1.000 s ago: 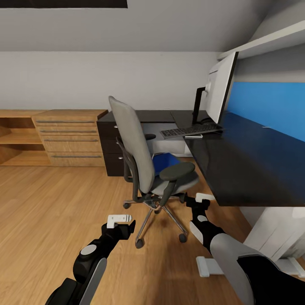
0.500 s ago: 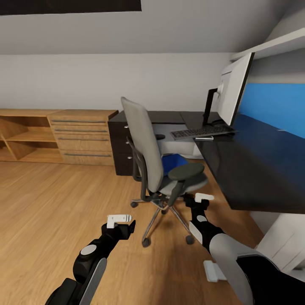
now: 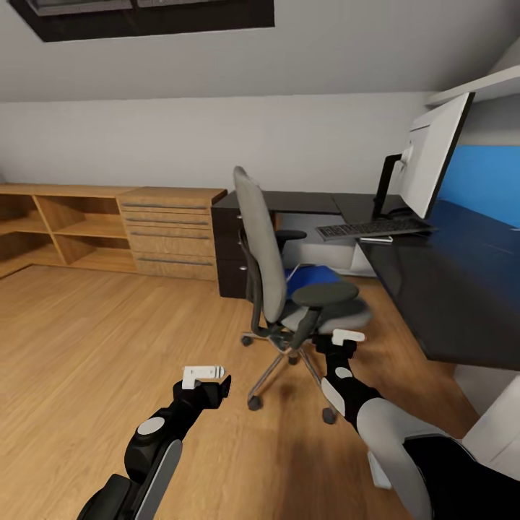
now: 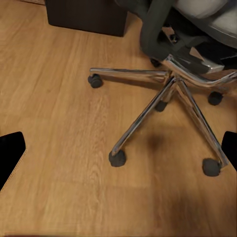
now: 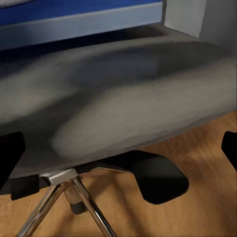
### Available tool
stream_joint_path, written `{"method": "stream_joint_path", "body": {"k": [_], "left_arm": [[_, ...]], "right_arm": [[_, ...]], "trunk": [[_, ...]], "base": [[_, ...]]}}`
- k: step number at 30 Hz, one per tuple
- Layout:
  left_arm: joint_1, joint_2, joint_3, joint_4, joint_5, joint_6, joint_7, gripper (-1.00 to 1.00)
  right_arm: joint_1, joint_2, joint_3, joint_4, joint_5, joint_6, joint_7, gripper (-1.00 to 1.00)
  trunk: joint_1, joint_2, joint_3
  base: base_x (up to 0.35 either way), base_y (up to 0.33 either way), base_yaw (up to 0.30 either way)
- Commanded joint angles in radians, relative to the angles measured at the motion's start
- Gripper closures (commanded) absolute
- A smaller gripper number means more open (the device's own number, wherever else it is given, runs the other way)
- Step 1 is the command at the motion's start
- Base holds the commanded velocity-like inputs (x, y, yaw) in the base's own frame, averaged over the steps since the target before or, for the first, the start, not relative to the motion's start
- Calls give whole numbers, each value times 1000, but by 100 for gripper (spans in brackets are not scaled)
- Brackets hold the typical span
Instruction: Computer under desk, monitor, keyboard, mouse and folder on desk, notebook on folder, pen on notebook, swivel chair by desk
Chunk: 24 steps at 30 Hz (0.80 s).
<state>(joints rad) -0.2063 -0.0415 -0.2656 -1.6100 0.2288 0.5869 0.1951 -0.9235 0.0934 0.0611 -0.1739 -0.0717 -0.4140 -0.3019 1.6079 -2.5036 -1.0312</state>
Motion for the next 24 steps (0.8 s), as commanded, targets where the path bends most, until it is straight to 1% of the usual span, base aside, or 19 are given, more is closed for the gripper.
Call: {"method": "stream_joint_path", "body": {"k": [1,24], "left_arm": [[-1,0,-1,-1,10,4,9,-100],[-1,0,-1,-1,10,4,9,-100]], "right_arm": [[-1,0,8,1,-7,-3,-3,-100],[-1,0,8,1,-8,-3,-3,-100]], "trunk": [[0,0,0],[0,0,17]], "base": [[-1,0,204],[0,0,238]]}}
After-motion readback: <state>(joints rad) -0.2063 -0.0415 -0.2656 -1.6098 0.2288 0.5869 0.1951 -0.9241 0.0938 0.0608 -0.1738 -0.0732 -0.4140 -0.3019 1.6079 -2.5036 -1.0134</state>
